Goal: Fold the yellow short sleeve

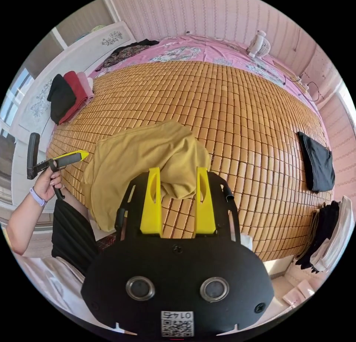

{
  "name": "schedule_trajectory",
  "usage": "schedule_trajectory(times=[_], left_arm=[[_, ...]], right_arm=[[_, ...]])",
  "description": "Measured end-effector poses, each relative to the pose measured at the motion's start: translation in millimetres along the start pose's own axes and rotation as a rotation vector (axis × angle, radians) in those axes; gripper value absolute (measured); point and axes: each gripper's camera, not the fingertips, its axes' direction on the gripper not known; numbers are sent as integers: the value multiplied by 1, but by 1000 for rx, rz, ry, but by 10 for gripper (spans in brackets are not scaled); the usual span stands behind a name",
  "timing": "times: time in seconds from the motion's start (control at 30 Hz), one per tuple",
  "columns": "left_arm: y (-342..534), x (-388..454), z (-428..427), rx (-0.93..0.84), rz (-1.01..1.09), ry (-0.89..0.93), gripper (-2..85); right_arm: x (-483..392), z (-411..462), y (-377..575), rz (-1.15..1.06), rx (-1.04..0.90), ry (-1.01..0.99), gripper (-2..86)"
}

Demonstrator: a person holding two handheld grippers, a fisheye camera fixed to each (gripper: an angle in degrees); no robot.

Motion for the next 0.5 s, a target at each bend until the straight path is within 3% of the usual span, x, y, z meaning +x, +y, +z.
schedule_trajectory(times=[0.07, 0.1, 0.23, 0.37, 0.5], left_arm=[[-11, 7, 23, -114, -3, -73, 30], [-13, 15, 22, -80, 33, -154, 5], [-24, 23, 20, -127, 105, -189, -7], [-51, 22, -48, 83, 121, -32, -10], [-62, 61, -157, 394, 325, -37, -10]], right_arm=[[25, 23, -2, 100, -76, -44, 126], [29, 29, -1, 112, -98, -69, 121], [41, 50, 5, 110, -181, -173, 52], [53, 9, -11, 66, -34, -165, 21], [69, -64, -23, 14, 257, -248, 14]])
